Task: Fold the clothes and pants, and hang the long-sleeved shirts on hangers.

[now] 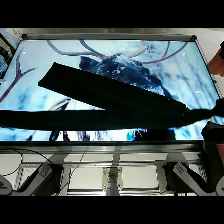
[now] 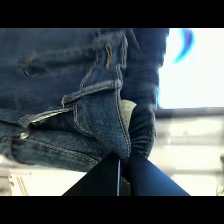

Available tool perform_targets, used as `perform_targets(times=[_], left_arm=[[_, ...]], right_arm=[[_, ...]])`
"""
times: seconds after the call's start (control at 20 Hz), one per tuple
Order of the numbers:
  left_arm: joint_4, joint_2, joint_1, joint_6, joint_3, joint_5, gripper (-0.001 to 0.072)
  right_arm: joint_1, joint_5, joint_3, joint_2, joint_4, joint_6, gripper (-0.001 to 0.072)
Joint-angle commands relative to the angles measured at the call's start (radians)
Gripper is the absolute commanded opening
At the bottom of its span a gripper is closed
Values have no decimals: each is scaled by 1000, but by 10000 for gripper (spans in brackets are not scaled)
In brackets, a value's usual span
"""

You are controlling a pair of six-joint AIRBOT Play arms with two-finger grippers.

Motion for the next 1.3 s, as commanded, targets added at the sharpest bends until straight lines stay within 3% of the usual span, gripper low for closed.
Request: perform_targets(times=[0.0,0.1,0.3,0.6,0.95,1.1,1.25], left_arm=[[218,35,-148,16,1,-121,33],[238,35,-208,55,1,-149,33],[208,15,-220,51,39,-39,32],[-33,-209,-219,28,371,-47,32],[-58,-534,-375,-63,666,-30,32],[-59,-669,-460,-140,762,32,32],[-60,-754,-521,-220,798,149,32]], right_arm=[[-6,11,-171,103,-74,6,21],[-6,11,-196,132,-89,6,21],[-6,-31,-181,136,-182,10,20],[-7,-111,-165,134,-219,6,20],[-7,-258,-165,-40,-47,23,19],[-53,-353,-165,-154,-14,79,19],[-164,-423,-165,-240,134,95,19]])
